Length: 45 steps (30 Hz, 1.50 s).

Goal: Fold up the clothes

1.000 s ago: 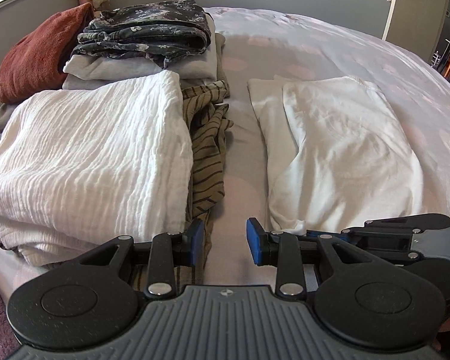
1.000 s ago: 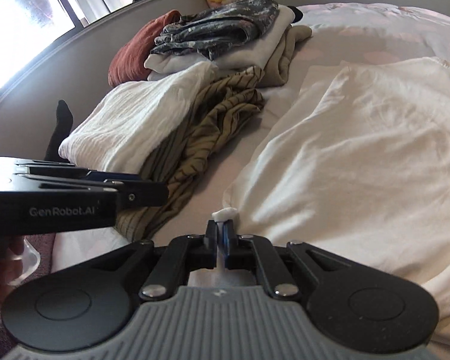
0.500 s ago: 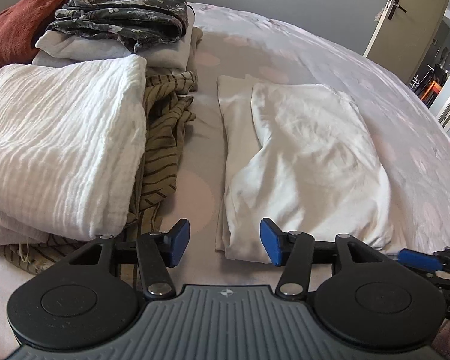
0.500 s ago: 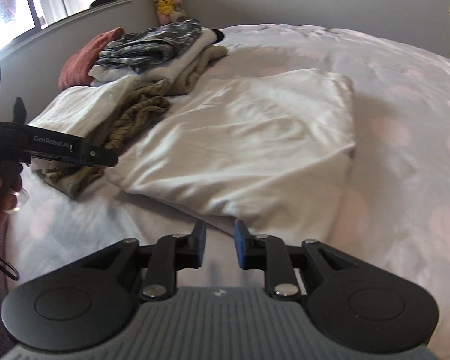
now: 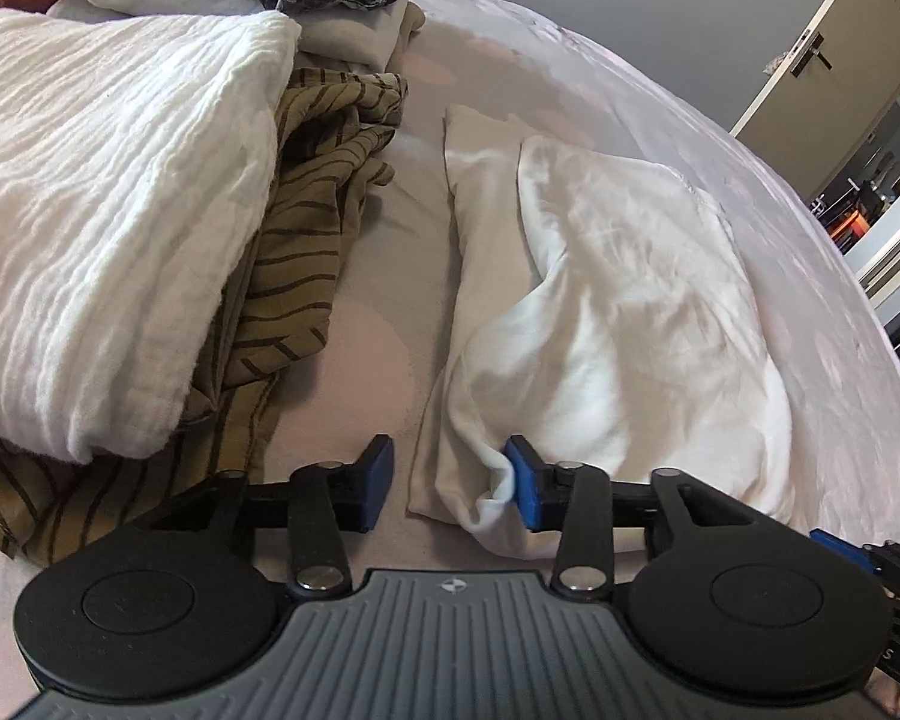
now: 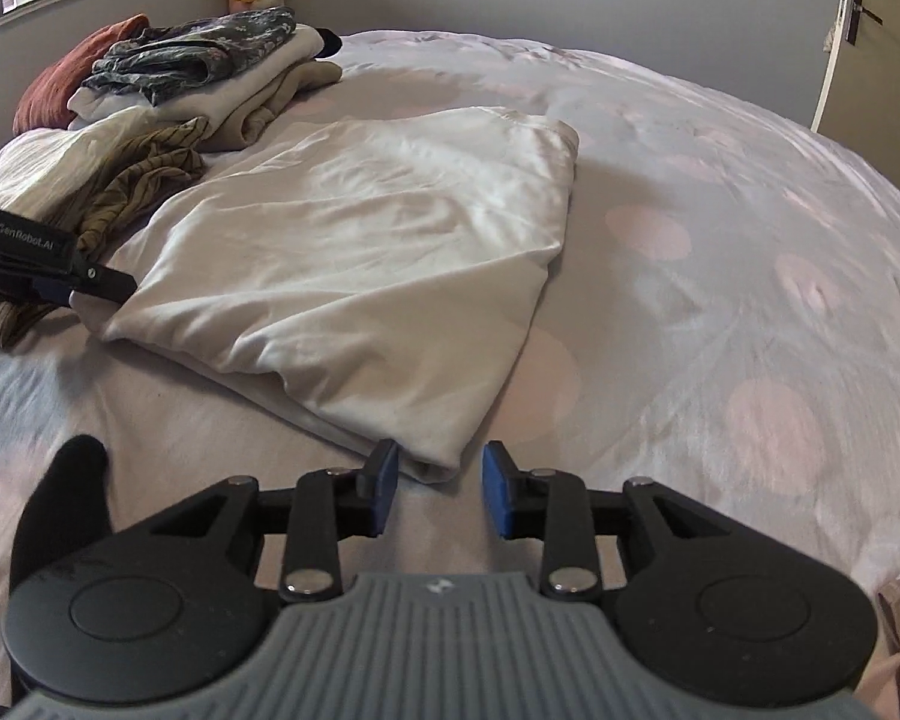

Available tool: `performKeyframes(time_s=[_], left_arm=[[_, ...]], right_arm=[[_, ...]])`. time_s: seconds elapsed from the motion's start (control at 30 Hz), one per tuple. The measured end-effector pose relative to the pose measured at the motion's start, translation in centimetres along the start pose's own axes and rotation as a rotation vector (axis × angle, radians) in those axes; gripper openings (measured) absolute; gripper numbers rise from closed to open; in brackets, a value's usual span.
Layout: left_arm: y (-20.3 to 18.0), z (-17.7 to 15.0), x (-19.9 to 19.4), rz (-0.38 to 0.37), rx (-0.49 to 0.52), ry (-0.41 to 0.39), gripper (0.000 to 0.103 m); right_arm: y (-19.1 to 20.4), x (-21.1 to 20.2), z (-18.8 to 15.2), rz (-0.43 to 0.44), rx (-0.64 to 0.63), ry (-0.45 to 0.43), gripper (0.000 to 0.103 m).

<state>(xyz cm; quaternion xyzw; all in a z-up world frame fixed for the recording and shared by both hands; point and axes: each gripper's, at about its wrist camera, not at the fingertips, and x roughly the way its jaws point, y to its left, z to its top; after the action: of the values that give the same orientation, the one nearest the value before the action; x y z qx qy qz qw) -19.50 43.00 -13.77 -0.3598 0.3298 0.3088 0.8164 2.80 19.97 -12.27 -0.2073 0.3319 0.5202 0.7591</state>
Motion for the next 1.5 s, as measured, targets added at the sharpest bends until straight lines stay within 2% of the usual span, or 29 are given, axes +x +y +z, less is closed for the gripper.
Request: performKeyframes(time_s=[0.1,0.17,0.27,0.43,0.5,0.6,0.77,0.83,0.9,0.93,1.2,1.5], left_arm=[[-0.2,0.1,-0.1,0.012,-0.010,-0.010,0.007],[-0.5,0.2,-0.6,0.033,-0.006,-0.025,0.005],[-0.7,0.4,-1.3,0.061,0.005,-0.038,0.004],[-0.7,0.4,0.1,0.119,0.050,-0.001,0.003],[-1.0,0.3,0.1,0.141,0.078,-0.004,0.006],[-1.2,0.6,-1.2,0.166,0.102,-0.016,0.015],[-2.0,1.5,-3.5,0.187,0.150,-0.052,0.019],[-2.8,2.6,-3.9,0.153,0.176,-0.086,0.029],[-3.6,4.1,-3.4,0.134,0.208,-0.104,0.039],[-4.1,4.9,-3.1,0.127,0.224,-0.113,0.042],[-6.6,10.3,3.8,0.061,0.331,-0.115,0.042],[-7.1,12.6,8.8,0.028,0.377,-0.136,0.042]], right_arm=[[-0.7,0.8,0.1,0.040,0.052,0.031,0.015],[-0.5,0.0,0.1,0.013,0.047,0.008,0.006],[-0.1,-1.5,0.1,-0.019,0.020,-0.023,0.005],[-0.8,0.2,-0.4,-0.018,0.037,0.080,0.003],[-1.1,0.5,-0.3,-0.009,0.056,0.095,0.003],[-1.2,-0.1,-0.4,-0.043,0.053,0.119,0.002],[-3.2,-1.6,0.2,-0.051,0.153,0.093,0.009],[-3.9,-1.8,0.9,-0.039,0.184,0.071,0.011],[-4.5,-1.4,2.1,-0.033,0.179,0.045,0.028],[-4.7,-1.1,2.7,-0.035,0.172,0.031,0.031],[-7.3,3.0,8.0,-0.078,0.162,-0.055,0.031],[-8.9,8.7,12.4,-0.081,0.139,-0.066,0.031]])
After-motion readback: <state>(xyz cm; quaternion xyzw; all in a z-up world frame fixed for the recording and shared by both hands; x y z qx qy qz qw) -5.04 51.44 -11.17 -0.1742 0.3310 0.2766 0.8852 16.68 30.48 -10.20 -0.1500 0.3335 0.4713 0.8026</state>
